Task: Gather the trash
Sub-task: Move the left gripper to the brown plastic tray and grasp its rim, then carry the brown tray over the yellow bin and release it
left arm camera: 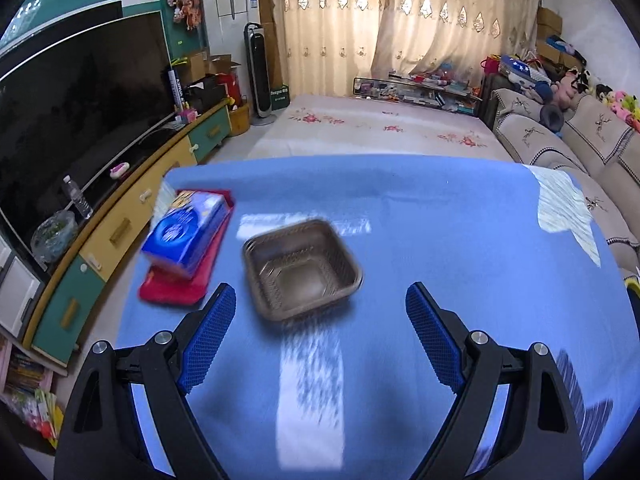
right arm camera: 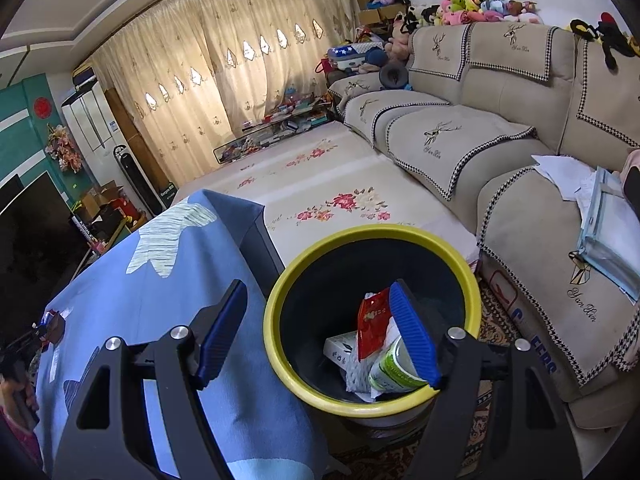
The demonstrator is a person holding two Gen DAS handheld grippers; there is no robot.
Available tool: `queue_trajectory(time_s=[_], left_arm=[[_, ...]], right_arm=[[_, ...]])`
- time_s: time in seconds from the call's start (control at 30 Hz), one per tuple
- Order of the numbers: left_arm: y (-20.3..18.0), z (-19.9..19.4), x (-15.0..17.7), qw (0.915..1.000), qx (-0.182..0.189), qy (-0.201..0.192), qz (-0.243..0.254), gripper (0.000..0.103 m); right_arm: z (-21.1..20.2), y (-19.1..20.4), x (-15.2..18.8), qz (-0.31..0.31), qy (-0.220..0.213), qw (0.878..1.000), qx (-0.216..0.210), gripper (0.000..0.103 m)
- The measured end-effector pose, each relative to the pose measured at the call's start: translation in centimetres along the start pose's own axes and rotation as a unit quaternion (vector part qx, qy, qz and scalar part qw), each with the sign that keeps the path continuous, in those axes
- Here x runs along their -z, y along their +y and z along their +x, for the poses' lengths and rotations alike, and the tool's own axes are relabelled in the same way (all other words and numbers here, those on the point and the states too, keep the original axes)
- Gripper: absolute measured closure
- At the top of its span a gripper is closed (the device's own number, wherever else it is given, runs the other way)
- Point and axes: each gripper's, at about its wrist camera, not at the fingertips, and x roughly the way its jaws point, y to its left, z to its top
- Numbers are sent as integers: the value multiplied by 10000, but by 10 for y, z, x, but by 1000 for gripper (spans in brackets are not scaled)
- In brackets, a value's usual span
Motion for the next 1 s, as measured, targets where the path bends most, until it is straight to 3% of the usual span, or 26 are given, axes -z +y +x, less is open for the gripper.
queue_trajectory(time_s=[0.47, 0.6, 0.73, 0.87, 1.0], left_arm=[[-26, 52, -26, 9984, -379, 366, 201, 33], [-25, 63, -28, 9975, -424, 534, 190, 52], [-20, 74, -24, 9965, -406, 716, 130, 85], [-26, 63, -22, 9974, -390, 545, 254, 94], [-50, 32, -23, 9984, -168, 284, 462, 95]], right_arm=[[7, -1, -3, -53, 86, 9999, -95, 33], [7, -2, -3, -38, 70, 9999, -95, 33], [5, 0, -3, -37, 55, 9999, -130, 33], [1, -1, -2, -48, 12, 9998, -180, 33], [-4, -9, -4, 10, -45, 9998, -215, 33]])
